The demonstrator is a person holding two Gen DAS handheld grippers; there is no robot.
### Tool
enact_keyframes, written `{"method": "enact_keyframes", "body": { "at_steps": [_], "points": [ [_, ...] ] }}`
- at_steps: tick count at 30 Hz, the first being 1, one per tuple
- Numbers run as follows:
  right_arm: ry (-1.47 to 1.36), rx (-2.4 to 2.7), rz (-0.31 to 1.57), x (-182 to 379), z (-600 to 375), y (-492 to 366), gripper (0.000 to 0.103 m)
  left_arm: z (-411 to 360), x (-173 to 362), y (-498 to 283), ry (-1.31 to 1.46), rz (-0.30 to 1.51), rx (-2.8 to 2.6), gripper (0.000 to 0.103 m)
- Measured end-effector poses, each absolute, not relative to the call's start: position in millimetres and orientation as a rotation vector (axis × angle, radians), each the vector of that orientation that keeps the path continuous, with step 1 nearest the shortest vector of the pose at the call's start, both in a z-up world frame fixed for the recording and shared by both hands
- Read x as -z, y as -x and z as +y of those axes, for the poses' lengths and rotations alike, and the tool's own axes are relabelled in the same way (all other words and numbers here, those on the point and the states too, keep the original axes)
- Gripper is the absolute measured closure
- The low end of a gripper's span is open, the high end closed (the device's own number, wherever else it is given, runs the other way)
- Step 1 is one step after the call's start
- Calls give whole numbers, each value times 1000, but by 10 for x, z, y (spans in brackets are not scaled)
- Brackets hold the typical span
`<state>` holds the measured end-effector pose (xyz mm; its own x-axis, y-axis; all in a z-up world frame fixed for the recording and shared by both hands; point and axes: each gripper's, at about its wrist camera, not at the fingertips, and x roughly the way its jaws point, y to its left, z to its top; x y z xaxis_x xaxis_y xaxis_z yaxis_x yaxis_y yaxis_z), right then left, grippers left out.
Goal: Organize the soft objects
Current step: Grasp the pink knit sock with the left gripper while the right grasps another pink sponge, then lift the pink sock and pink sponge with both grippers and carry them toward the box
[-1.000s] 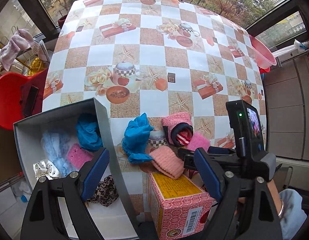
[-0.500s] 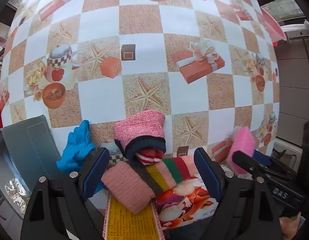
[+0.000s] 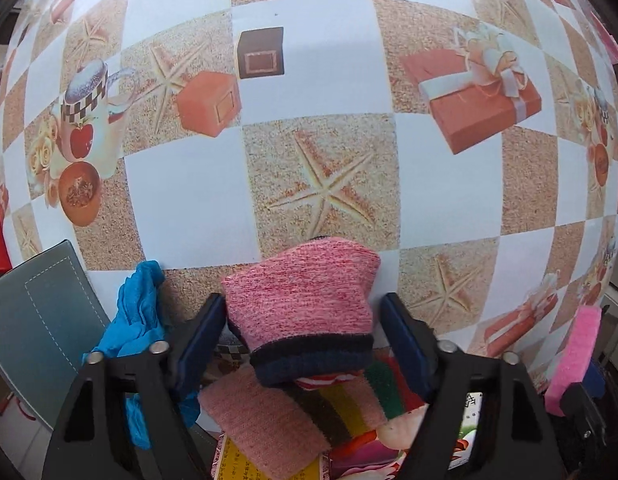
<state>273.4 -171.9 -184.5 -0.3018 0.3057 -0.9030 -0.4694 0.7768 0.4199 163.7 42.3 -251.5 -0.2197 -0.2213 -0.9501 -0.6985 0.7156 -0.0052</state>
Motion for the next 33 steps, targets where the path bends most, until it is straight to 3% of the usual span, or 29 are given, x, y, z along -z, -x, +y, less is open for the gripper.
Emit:
{"method": "enact_keyframes", "body": {
  "at_steps": [3,6,22,33],
  "points": [
    [125,-767,1703,1810,-1739,-2668,33,448,2396,-1652,714,1722,-500,62],
    [121,-760,1694,1787,-1785,-2642,33,424,2234,-1688,675,1658,-468,76],
    [99,-683,1647,1548,-2199,-2483,33,-329,1087,-1510,564,1426,-218,76],
    [53,-626,1647,1381,-2602,-1985,33,-969,731,-1048,513,1353,-45,76]
  ]
}}
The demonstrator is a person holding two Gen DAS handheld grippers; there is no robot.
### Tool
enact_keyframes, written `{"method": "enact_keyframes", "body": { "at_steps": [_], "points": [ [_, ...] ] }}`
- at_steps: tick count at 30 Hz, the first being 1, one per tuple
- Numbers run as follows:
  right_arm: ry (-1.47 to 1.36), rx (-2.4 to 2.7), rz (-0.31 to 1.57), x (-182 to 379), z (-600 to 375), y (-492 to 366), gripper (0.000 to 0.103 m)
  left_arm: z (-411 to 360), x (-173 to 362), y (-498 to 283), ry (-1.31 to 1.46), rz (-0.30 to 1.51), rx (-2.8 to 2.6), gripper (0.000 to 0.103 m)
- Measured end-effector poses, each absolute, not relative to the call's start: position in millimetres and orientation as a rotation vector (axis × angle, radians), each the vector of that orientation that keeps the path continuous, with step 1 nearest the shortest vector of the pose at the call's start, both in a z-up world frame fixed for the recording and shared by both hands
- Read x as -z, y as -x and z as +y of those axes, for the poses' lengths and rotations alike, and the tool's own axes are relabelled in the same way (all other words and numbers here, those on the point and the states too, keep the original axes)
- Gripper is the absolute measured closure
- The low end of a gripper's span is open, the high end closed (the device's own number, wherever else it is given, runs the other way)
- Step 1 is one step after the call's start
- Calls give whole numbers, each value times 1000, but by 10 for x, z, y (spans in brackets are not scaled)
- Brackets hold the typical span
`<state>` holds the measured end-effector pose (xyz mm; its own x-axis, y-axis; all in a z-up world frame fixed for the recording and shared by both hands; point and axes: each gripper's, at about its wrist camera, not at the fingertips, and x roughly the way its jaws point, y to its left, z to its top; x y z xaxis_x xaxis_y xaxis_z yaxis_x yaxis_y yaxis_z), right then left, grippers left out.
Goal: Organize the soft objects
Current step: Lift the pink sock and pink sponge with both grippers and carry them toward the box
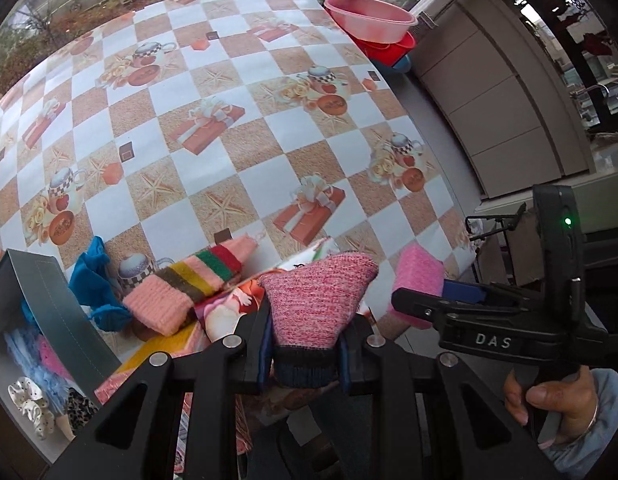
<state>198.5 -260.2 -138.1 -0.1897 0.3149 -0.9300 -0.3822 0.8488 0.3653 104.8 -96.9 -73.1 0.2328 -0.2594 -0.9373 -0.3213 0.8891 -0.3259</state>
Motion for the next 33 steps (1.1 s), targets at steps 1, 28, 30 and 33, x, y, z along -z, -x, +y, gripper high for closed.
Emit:
{"method": "enact_keyframes", "body": {
  "at_steps": [1,28,30,33],
  "points": [
    [55,-621,1650,1383,-2624,-1924,33,-1021,719,-988,505,1355,-30,76],
    [200,-764,1617,1107,-2327,-633,33,-1042,559,582,541,1301,-40,76],
    [223,-793,1597,1037,-2258,-565,33,-969,543,682,560,1287,-70,76],
    [250,-844,1569,914,-2141,-466,33,-855,518,831,592,1264,-118,76]
  ]
}}
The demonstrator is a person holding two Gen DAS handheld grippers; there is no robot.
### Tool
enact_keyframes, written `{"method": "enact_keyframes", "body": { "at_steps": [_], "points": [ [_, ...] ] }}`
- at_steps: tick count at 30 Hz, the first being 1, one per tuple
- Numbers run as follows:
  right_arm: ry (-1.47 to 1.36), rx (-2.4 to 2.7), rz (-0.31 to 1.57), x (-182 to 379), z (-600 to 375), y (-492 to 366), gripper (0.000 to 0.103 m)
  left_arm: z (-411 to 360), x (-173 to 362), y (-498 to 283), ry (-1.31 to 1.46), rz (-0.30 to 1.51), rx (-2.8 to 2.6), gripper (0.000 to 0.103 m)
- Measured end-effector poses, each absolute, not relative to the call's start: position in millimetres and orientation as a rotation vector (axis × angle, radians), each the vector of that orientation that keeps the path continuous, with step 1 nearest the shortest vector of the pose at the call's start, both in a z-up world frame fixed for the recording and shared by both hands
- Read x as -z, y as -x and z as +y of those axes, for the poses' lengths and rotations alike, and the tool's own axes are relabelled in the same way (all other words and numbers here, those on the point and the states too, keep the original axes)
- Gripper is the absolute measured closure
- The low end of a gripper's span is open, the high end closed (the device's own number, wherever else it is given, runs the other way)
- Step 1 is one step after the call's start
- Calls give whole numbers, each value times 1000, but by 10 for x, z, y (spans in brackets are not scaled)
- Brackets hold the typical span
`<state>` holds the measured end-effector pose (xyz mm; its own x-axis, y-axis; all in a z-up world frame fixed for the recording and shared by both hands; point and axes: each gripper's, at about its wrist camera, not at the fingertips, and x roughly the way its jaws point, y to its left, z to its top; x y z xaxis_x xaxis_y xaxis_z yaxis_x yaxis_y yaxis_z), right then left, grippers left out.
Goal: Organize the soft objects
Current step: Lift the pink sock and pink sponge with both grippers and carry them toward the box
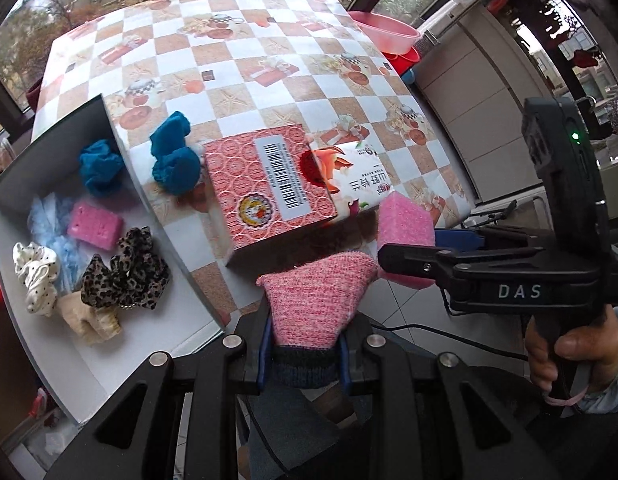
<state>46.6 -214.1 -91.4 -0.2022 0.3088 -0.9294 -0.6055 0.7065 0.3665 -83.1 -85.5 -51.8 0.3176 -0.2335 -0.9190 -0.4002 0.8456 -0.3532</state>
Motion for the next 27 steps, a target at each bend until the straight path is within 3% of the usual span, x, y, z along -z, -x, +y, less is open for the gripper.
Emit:
{"method": "enact_keyframes", "body": {
  "at_steps": [27],
  "points": [
    [620,-1224,1400,500,-775,512,33,34,714,2205,877,1126,-618,76]
  ]
}}
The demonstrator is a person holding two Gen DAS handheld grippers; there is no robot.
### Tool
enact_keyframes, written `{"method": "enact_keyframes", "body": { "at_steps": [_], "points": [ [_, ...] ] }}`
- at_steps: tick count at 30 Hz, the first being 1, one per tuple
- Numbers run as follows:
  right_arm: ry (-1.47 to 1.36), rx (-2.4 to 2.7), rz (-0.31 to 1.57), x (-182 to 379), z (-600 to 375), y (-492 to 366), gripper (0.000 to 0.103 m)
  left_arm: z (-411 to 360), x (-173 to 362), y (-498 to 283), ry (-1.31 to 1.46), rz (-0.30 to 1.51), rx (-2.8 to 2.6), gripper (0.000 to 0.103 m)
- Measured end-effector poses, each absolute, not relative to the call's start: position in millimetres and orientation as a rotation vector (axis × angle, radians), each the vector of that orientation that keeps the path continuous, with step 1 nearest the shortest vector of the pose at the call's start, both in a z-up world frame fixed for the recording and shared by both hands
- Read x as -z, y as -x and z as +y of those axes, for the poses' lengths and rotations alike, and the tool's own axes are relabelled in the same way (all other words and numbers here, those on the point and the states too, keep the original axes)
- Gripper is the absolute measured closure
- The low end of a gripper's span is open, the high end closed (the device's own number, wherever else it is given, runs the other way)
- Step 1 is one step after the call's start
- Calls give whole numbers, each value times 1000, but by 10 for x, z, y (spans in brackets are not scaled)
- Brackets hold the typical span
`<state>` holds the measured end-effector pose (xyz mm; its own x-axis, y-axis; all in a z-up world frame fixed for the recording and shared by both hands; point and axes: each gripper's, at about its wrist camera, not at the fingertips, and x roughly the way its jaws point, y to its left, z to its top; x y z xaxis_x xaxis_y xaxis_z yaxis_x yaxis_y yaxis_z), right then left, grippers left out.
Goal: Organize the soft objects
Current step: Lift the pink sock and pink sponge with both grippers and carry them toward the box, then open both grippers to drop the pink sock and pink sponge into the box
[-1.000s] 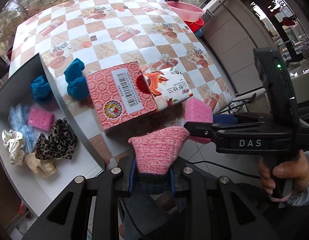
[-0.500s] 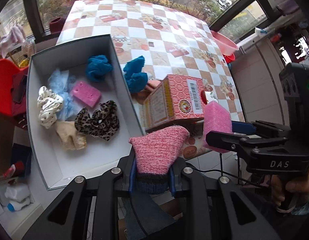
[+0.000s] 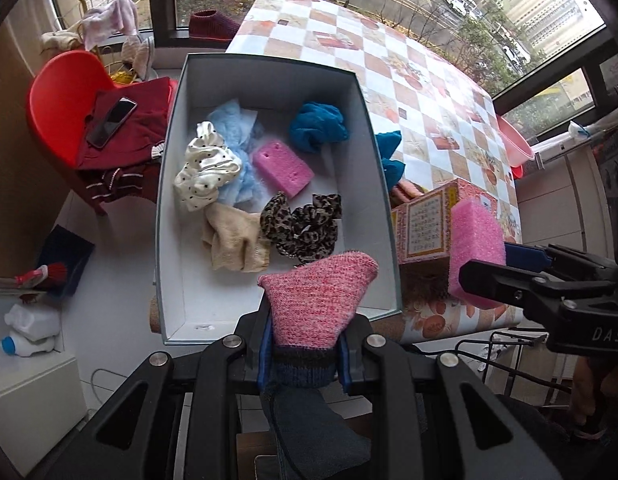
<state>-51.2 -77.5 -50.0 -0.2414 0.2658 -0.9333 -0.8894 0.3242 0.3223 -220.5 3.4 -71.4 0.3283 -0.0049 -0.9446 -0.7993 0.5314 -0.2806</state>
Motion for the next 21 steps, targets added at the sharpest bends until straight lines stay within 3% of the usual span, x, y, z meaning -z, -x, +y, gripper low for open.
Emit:
{"method": "enact_keyframes", "body": {
  "at_steps": [21],
  "points": [
    [722,-1266,1433,821,-231,858,33,154,1064,2313,870,1206,-720,76]
  ]
}}
